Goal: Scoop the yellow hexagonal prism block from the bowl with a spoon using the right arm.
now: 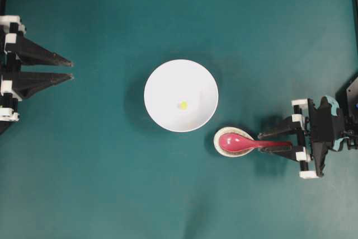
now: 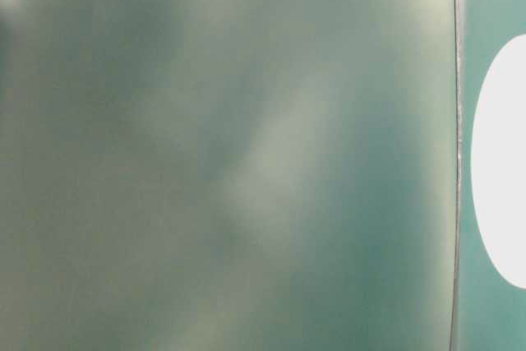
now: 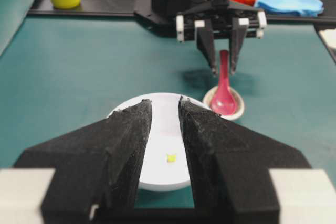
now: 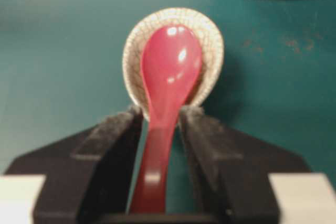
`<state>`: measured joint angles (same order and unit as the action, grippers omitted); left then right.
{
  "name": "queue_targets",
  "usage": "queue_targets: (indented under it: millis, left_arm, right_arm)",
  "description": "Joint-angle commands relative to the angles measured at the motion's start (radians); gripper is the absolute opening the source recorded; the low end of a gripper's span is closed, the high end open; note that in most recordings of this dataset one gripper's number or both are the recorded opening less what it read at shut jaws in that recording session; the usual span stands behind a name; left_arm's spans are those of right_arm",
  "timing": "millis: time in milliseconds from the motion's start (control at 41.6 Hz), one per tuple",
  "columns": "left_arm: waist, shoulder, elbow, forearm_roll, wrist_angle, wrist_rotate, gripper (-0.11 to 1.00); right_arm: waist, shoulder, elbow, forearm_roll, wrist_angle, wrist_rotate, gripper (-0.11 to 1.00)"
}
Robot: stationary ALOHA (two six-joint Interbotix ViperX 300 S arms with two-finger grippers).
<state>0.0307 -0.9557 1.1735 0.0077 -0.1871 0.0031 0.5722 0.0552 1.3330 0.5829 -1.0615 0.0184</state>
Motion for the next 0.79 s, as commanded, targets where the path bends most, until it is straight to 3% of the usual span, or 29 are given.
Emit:
queue_targets:
  millis: [0,770]
  left_arm:
    - [0.002,0.009,-0.018,0.002,-0.005,0.002,0.28]
    - [0.002,0.009,-0.018,0.002,-0.005,0.002,0.28]
  right_arm:
    - [0.005,-0.005,-0.003,0.003,-0.014,-0.006,0.43]
    - [0.008,0.017,-0.012,0.003,0.044,-0.011,0.43]
